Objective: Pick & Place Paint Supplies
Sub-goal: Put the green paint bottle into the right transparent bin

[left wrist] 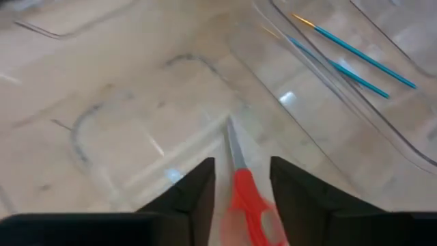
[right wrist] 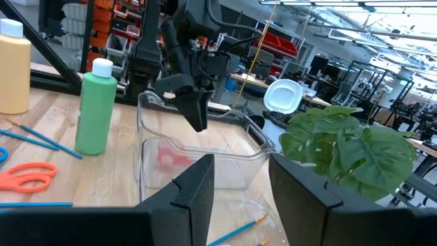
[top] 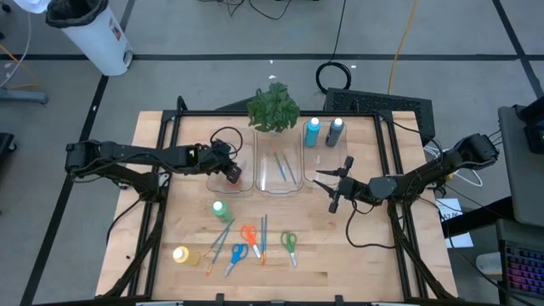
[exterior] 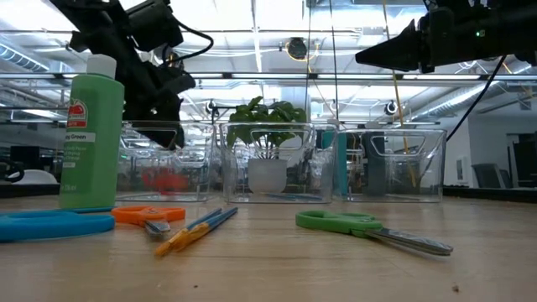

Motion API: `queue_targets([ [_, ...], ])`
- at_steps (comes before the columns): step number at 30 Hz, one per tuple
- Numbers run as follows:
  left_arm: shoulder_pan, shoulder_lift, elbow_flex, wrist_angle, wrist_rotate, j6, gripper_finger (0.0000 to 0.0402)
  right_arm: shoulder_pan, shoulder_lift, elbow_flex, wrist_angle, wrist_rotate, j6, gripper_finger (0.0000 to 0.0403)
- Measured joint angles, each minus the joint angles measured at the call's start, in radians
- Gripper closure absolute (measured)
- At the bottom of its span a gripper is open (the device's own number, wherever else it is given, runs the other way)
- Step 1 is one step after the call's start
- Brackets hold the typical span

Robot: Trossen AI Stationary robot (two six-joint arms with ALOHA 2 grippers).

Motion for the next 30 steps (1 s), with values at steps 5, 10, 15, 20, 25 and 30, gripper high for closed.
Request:
queue_targets([
  [5, 0.033, 0.0, 0.0, 0.0, -0.024, 0.032, 0.0203, 0.0, 0.0, 0.0, 0.0, 0.0, 0.001, 0.0271],
  [10, 0.065, -0.008, 0.038, -0.034, 0.068, 0.061, 0.0178, 0.0, 0.0, 0.0, 0.0, 0.001, 0.001, 0.0272],
  [15, 0.075, -0.063, 0.097, -0.048, 0.169, 0.098, 0.0173, 0.0, 0.0, 0.0, 0.0, 0.001, 0.002, 0.0271],
  [20, 0.018, -0.183, 0.132, 0.012, 0.137, 0.165, 0.0172, 0.0, 0.0, 0.0, -0.003, 0.001, 0.002, 0.0272],
  [25, -0.087, -0.32, 0.132, 0.077, 0.004, 0.236, 0.0172, 0.0, 0.0, 0.0, -0.021, 0.001, 0.003, 0.0271],
  [30, -0.209, -0.447, 0.133, 0.079, -0.18, 0.286, 0.0172, 0.001, 0.0, 0.0, -0.031, 0.0, 0.007, 0.0272],
])
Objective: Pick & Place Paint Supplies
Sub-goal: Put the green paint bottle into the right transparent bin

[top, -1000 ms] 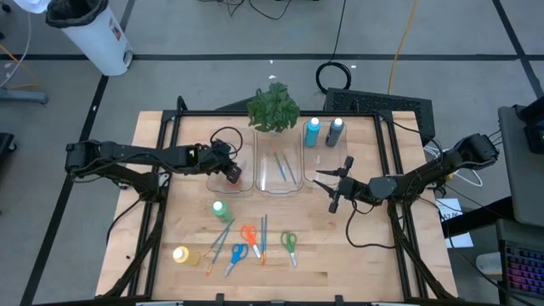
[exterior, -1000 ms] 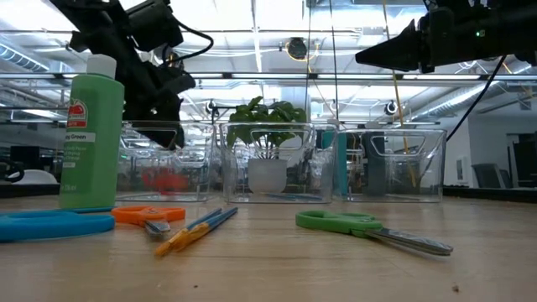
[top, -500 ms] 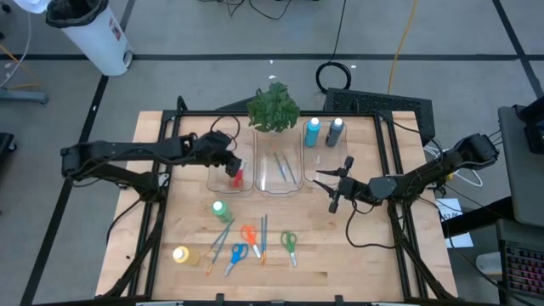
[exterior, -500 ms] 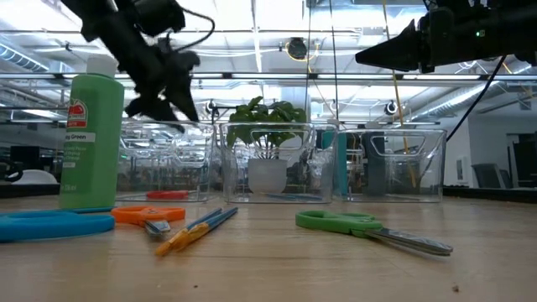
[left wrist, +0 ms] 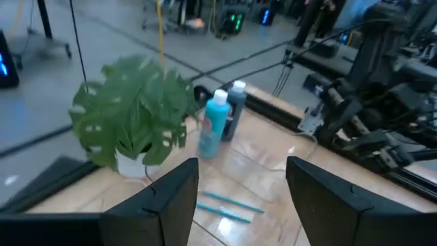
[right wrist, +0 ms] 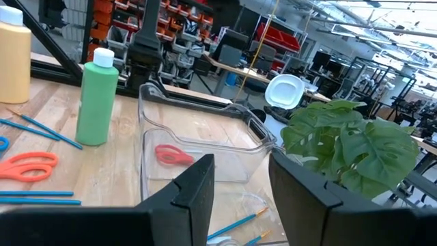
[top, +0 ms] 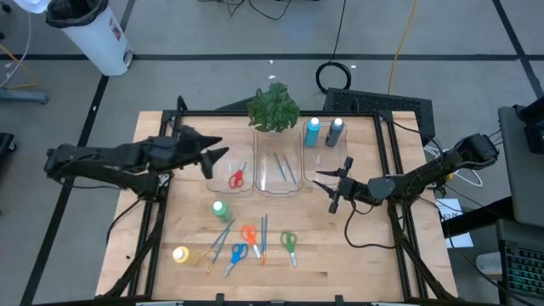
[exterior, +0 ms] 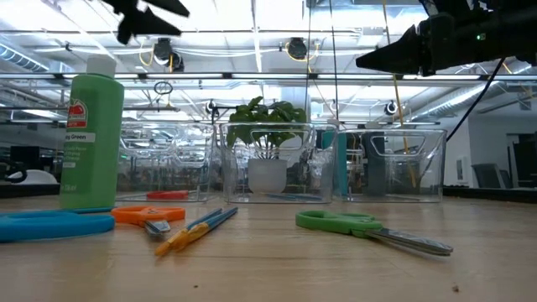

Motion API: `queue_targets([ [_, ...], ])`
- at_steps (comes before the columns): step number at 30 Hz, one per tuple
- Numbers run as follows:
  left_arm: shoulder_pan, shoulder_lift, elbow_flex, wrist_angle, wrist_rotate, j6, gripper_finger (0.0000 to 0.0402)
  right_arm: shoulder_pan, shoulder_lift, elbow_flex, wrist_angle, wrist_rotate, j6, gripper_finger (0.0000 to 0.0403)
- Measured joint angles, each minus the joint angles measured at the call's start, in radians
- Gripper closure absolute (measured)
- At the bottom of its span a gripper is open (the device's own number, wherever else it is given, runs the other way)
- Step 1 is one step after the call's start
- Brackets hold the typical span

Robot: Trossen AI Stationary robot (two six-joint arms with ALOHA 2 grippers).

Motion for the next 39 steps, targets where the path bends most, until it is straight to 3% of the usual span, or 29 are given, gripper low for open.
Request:
queue_targets([
  [5, -0.122, -0.052, 0.0, 0.059, -0.073, 0.101, 0.0172, 0.001, -0.002, 0.0, 0.0, -0.002, 0.048, 0.0272],
  [10, -0.225, -0.041, 0.0, 0.165, -0.078, 0.2, 0.0172, 0.002, -0.01, 0.0, -0.001, -0.051, 0.07, 0.0273],
  [19, -0.306, 0.018, -0.088, 0.312, -0.18, 0.213, 0.0172, -0.045, -0.011, 0.0, 0.016, -0.36, 0.24, 0.0277],
  [26, -0.311, -0.024, -0.213, 0.337, -0.208, 0.166, 0.0172, -0.129, -0.078, 0.0, -0.065, -0.593, 0.41, 0.0277],
  [39, -0.31, -0.235, -0.35, 0.371, -0.193, 0.154, 0.0172, -0.153, -0.367, 0.0, -0.401, -0.627, 0.415, 0.0277],
])
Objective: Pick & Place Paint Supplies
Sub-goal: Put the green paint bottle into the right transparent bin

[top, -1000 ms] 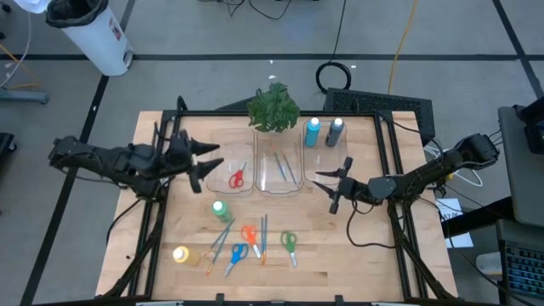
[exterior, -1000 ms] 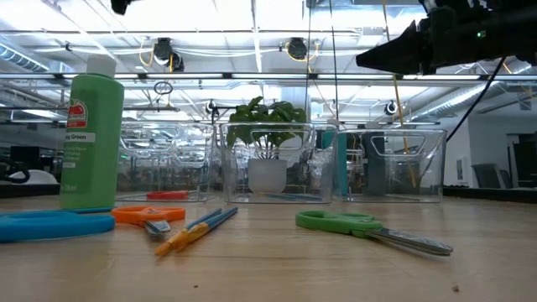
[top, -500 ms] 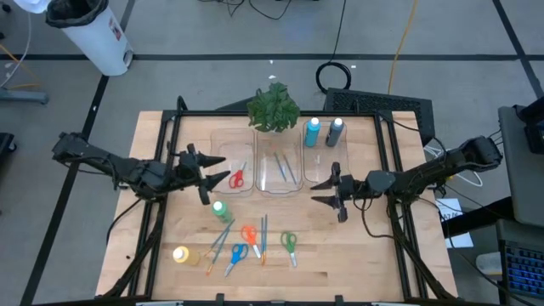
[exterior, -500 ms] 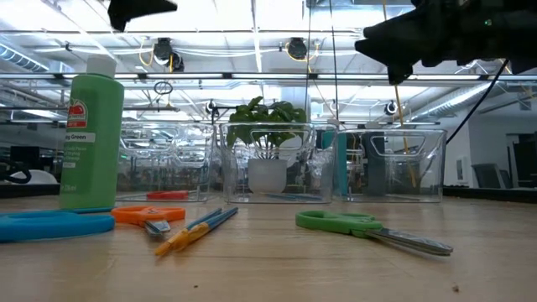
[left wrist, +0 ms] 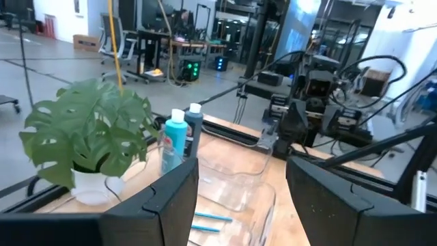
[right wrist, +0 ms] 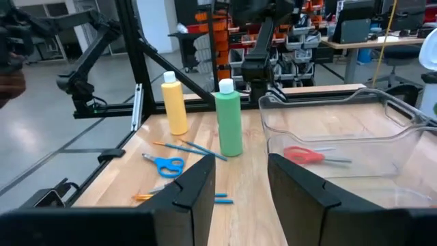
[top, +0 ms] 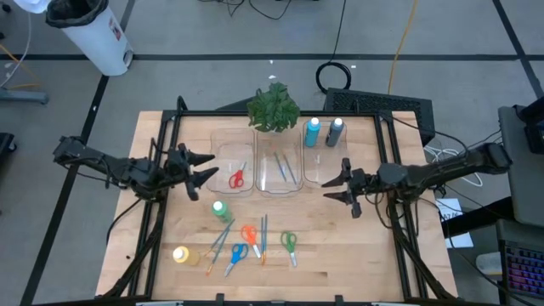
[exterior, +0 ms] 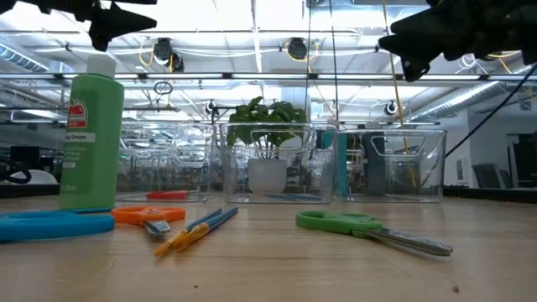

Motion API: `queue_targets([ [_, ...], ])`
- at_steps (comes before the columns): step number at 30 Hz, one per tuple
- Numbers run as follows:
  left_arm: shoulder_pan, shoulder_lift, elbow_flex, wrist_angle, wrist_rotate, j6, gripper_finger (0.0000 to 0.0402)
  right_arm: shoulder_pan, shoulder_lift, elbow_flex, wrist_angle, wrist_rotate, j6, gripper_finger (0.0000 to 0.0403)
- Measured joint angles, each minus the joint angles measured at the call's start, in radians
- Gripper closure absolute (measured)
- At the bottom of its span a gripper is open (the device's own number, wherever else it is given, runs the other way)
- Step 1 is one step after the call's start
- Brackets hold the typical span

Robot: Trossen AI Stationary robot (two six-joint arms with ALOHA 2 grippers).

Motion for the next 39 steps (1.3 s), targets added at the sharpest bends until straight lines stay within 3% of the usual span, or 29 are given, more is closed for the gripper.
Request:
queue_targets([
  [10, 0.0, 0.016, -0.037, 0.013, 0.079, -0.11, 0.0172, 0.0, -0.177, 0.0, -0.175, -0.001, 0.007, 0.0277],
  [22, 0.0, 0.108, -0.037, 0.013, 0.101, -0.208, 0.0172, 0.0, -0.186, 0.0, -0.19, -0.001, 0.0, 0.0277],
  [32, -0.004, 0.123, -0.031, 0.037, 0.332, -0.177, 0.0172, 0.0, -0.186, 0.0, -0.201, -0.001, -0.004, 0.0277],
  [35, -0.029, 0.149, 0.017, -0.046, 0.355, -0.131, 0.0172, 0.0, -0.186, 0.0, -0.2, -0.001, -0.003, 0.0277],
  [39, -0.065, 0.207, 0.179, -0.412, 0.352, -0.132, 0.0172, 0.0, -0.186, 0.0, -0.199, -0.001, -0.004, 0.0277],
])
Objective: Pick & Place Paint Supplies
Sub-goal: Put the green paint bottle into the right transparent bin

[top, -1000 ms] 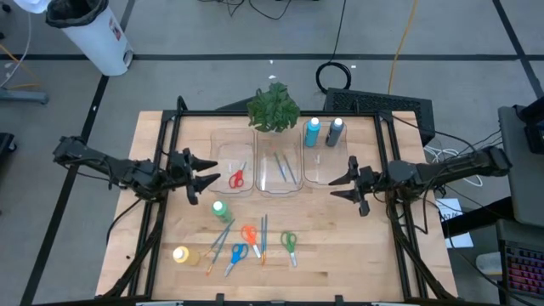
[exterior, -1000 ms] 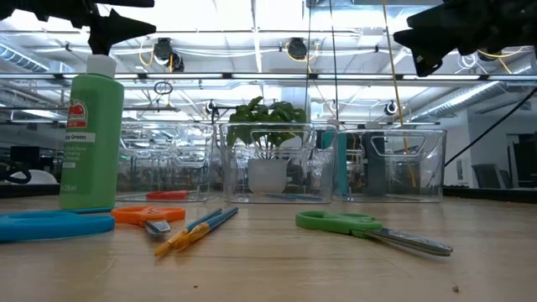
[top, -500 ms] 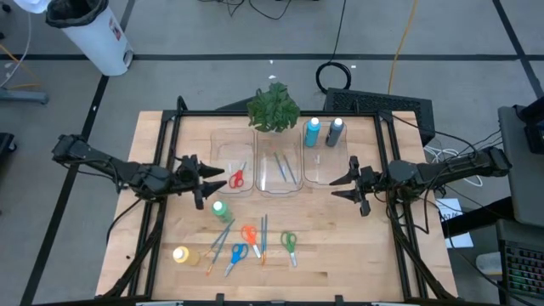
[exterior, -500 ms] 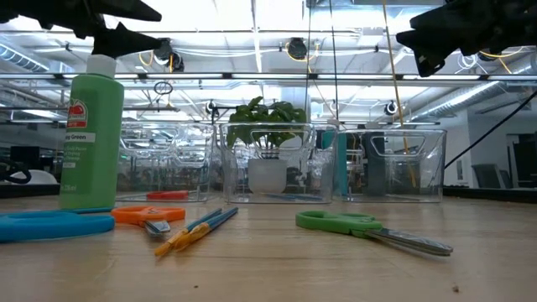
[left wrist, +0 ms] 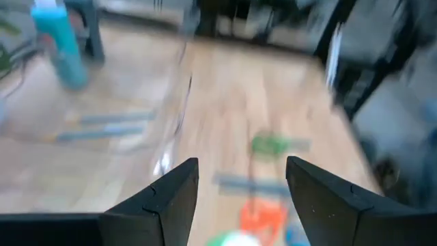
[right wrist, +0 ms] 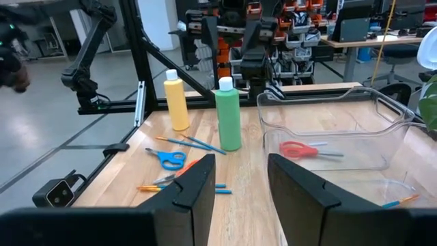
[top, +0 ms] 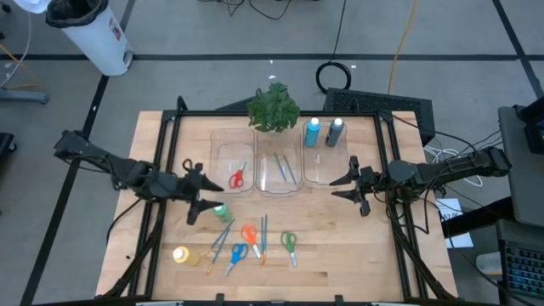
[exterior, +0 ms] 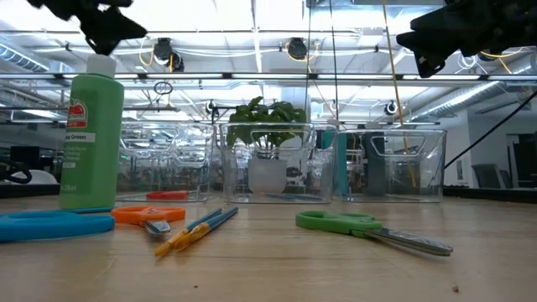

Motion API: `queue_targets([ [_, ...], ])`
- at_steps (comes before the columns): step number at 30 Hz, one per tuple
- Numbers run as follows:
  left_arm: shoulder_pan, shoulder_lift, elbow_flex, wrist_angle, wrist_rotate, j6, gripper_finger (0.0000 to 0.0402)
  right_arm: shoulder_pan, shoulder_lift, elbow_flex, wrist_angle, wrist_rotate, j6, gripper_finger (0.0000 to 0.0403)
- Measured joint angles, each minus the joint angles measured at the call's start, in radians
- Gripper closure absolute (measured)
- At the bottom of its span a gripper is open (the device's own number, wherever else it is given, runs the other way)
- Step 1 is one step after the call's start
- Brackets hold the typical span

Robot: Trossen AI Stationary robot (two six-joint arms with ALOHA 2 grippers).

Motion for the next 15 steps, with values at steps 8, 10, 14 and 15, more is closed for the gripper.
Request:
queue_targets([
  [8, -0.094, 0.037, 0.171, -0.614, 0.012, -0.453, 0.0172, 0.0, 0.0, 0.0, -0.006, 0.0, 0.003, 0.0277],
  [10, -0.124, 0.043, 0.153, -0.667, 0.033, -0.573, 0.0172, 0.0, 0.0, 0.0, -0.006, 0.0, 0.003, 0.0277],
  [14, -0.171, 0.072, 0.084, -0.671, 0.063, -0.695, 0.0172, 0.0, 0.0, 0.0, -0.006, 0.0, 0.003, 0.0277],
  [15, -0.181, 0.082, 0.064, -0.67, 0.074, -0.722, 0.0172, 0.0, 0.0, 0.0, -0.006, 0.0, 0.003, 0.0277],
])
